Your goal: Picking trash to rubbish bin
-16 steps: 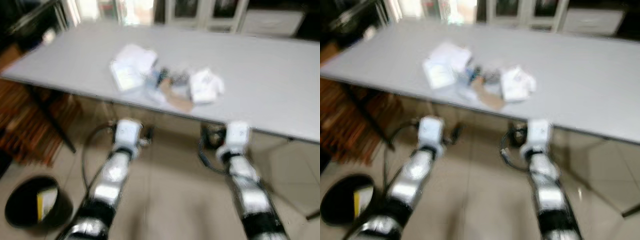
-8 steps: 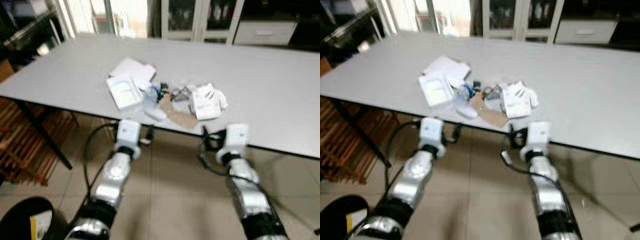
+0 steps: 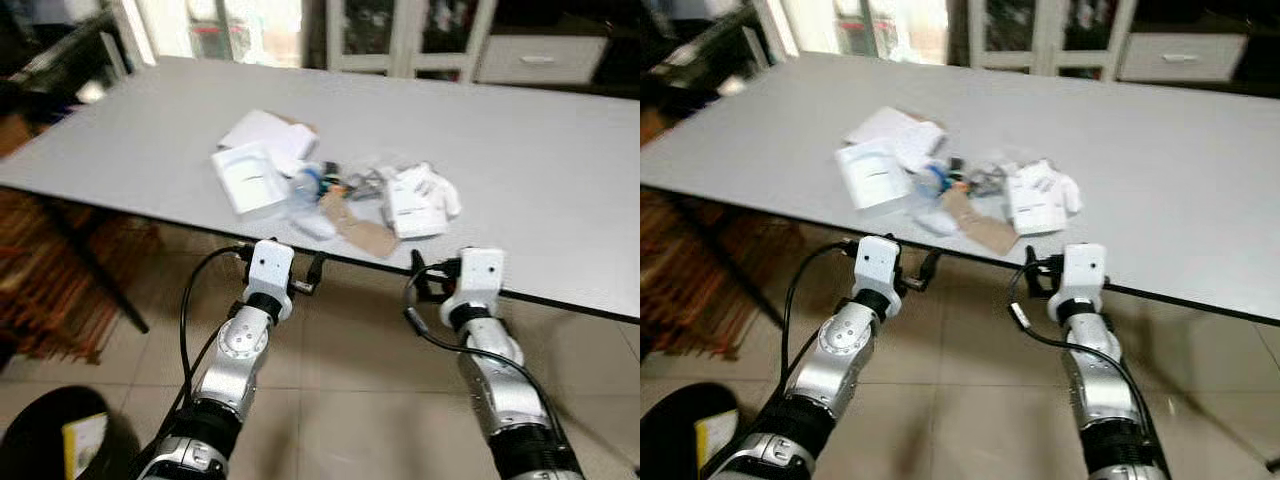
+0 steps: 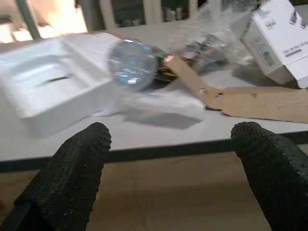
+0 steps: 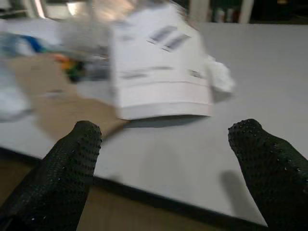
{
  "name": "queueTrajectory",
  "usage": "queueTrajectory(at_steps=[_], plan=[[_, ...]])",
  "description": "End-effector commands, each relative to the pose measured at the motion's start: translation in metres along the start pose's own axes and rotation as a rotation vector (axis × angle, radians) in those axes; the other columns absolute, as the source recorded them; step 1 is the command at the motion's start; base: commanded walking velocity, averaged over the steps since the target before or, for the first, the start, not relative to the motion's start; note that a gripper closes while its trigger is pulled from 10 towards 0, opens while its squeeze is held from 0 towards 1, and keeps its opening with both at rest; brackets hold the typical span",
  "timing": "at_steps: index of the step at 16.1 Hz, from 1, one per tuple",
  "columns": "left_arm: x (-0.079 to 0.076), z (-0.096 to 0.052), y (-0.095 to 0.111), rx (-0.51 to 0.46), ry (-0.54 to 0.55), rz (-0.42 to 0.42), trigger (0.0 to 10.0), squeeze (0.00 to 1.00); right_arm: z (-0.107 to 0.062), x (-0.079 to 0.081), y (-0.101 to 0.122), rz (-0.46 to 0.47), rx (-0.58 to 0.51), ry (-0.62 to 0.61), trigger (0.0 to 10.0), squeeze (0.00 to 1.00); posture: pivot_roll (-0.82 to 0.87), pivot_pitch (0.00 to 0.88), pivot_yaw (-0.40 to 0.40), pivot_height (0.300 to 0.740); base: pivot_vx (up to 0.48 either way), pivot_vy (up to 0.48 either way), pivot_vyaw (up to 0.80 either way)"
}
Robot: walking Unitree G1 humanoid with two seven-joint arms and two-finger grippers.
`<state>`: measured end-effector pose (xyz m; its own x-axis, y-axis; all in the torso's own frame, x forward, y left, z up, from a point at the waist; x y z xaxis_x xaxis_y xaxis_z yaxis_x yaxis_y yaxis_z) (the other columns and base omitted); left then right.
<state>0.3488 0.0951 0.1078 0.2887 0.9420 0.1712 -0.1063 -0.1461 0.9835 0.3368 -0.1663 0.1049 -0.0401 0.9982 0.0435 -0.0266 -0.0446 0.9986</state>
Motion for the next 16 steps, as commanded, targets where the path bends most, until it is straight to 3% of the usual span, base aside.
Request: queueTrajectory(at_steps=[1,10,16], plan=[[0.0001,-0.0011,-0.0008,0.005,-0.002,0.015,10.0,0.0,-0.0003,-0.0013,0.0,-0.007,0.002,-0.003,10.0,0.0,-0.07,0.104,0.052,0.74,0.0,0.0,0.0],[0.0024,-0.0016,-0.0021,0.01,0.019,0.015,10.0,0.0,-0.001,-0.0009,-0.0016,-0.005,0.008,-0.001,10.0,0.0,-0.07,0.099,0.05,0.74,0.0,-0.319,0.0],[0.002,-0.0016,-0.0002,-0.001,0.017,0.001,10.0,0.0,-0.0013,-0.0003,-0.0019,-0.003,0.008,0.003,10.0,0.0,-0.08,0.092,0.054,0.74,0.0,0.0,0.0]])
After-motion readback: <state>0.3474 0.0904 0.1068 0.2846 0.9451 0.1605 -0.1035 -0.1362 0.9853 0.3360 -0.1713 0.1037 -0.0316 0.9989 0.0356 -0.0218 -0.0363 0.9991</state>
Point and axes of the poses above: a point about 5 cm out from each wrist's last joint towards the gripper, its own z axis pointing out of the wrist towards the gripper, its own y axis along the axis of the wrist's last joint, x = y × z, the point moved 1 cm from there along z, pointing out of the wrist towards the gripper, and after that the axes turned 3 degrees about z, right-handed, at the moved point
